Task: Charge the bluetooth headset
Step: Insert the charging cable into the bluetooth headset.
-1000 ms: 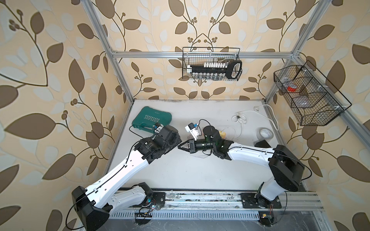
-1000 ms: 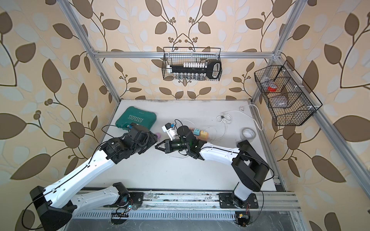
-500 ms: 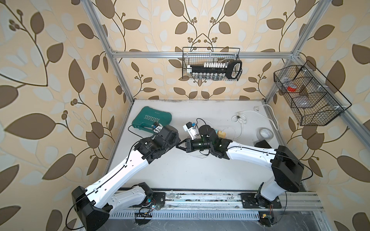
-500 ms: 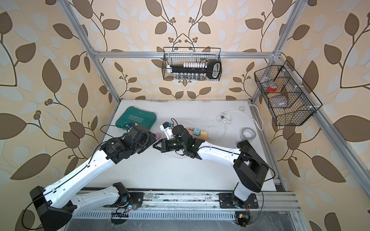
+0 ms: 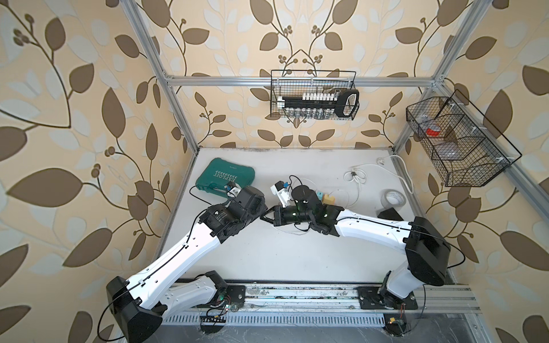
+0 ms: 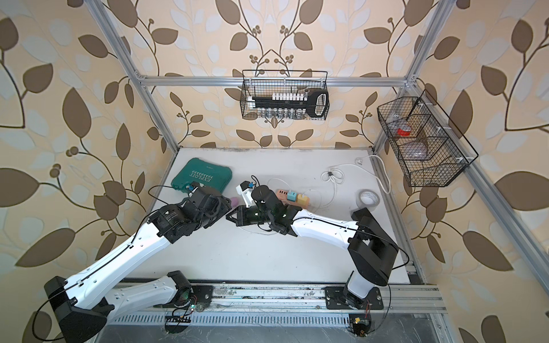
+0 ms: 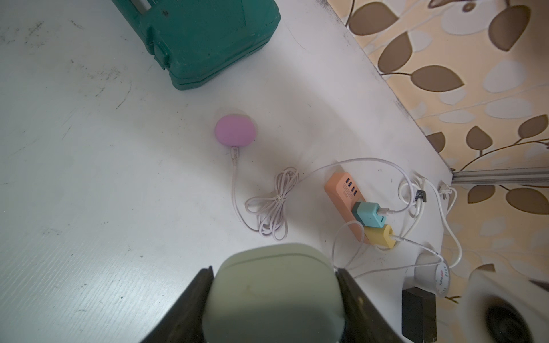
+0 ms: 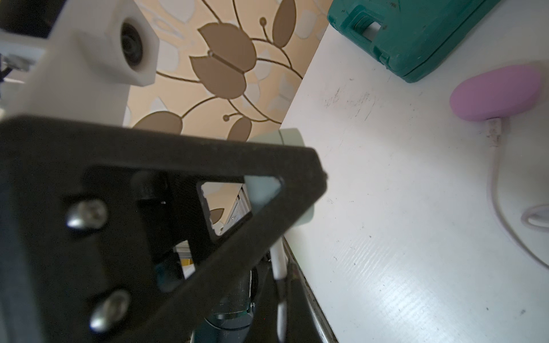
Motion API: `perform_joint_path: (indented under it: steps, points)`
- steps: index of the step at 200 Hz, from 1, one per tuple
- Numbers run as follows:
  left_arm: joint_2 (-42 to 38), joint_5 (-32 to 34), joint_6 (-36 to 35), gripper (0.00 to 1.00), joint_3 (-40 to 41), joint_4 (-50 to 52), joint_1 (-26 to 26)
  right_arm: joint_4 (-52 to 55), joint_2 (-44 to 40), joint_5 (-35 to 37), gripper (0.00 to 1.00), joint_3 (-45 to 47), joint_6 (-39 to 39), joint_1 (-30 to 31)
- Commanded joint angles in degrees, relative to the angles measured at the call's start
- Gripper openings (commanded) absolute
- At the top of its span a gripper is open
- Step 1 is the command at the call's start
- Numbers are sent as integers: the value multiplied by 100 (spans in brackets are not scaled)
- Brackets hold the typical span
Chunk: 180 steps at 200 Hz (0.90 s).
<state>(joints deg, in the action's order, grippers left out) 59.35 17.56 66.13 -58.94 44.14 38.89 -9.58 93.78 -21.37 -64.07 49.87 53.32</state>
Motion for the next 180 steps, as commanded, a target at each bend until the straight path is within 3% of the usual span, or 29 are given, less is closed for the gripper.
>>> perform_joint_path:
  steps: [1,48,87,180]
  points:
    - [-226,-1159,36,0,-45,362,213,-740,-105,1157,3,-3,-130,-164]
    - [-275,-1200,-74,0,-22,444,-123,-718,-536,1144,15,495,-275,-108]
    - [-299,-1165,-133,0,-45,507,-251,-552,-929,1114,32,860,-405,-95]
    - [-76,-758,-320,0,288,1038,-437,566,-2867,1746,43,1986,-1002,-100]
